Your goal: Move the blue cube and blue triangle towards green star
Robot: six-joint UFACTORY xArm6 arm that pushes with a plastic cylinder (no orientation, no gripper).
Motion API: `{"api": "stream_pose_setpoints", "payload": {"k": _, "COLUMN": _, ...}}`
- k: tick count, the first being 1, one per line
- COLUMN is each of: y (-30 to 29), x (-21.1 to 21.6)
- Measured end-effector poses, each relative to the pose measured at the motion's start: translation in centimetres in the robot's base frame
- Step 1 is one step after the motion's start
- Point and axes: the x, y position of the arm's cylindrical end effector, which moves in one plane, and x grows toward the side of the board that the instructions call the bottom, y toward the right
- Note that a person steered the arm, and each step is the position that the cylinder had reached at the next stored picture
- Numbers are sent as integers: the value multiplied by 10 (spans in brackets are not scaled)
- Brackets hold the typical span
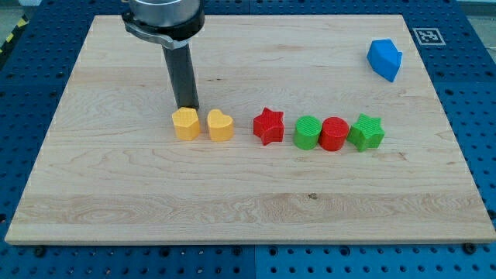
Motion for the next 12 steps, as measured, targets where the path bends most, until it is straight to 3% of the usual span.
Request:
{"api": "stream_pose_setpoints", "payload": {"k": 1, "y": 13, "x": -28}}
{"api": "stream_pose_setpoints", "payload": {"k": 3, "y": 168, "x": -164}}
{"api": "stream_pose_setpoints", "payload": {"k": 4, "y": 267, "x": -202}}
{"api": "stream_pose_setpoints", "payload": {"k": 5, "y": 318, "x": -202}}
{"api": "stream_pose_setpoints", "payload": {"k": 7, "y": 328, "x": -167}}
{"api": "stream_pose_setpoints", "payload": {"k": 9, "y": 345, "x": -96}}
{"api": "stream_pose_setpoints", "payload": {"k": 12, "y": 363, "x": -75}}
